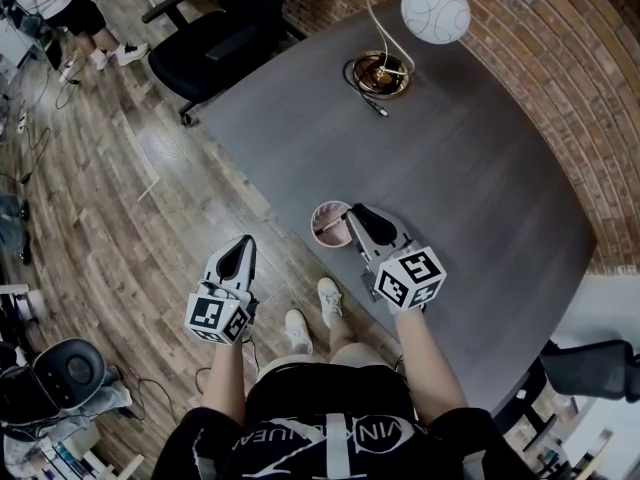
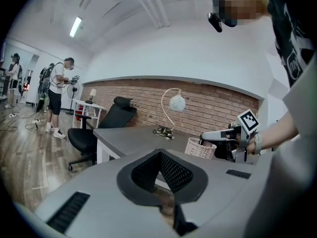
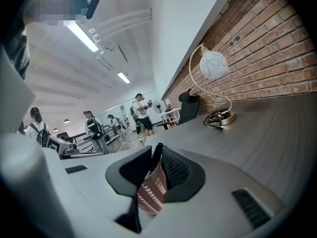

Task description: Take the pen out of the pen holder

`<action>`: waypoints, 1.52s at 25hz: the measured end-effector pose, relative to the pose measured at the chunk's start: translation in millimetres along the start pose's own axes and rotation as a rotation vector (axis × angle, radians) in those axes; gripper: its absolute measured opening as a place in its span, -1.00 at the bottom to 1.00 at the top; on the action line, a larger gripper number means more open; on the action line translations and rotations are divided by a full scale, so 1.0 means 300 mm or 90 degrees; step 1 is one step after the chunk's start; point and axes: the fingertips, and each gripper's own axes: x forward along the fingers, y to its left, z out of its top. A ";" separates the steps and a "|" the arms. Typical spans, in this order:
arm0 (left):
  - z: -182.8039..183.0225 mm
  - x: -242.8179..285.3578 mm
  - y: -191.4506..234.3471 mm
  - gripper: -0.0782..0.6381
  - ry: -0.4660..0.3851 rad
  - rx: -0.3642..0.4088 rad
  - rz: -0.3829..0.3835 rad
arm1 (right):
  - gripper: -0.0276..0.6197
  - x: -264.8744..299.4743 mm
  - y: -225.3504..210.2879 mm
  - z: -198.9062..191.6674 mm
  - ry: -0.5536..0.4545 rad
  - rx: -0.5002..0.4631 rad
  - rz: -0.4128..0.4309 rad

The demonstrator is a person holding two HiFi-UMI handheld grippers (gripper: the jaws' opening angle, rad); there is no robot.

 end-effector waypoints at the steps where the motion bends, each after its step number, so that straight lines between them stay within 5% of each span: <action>1: 0.000 0.000 -0.002 -0.75 0.000 0.000 0.000 | -0.69 -0.001 -0.002 0.002 -0.002 0.000 -0.001; 38: 0.110 -0.094 -0.003 -0.75 -0.049 0.023 0.013 | -0.73 -0.085 0.091 0.151 -0.069 -0.050 0.013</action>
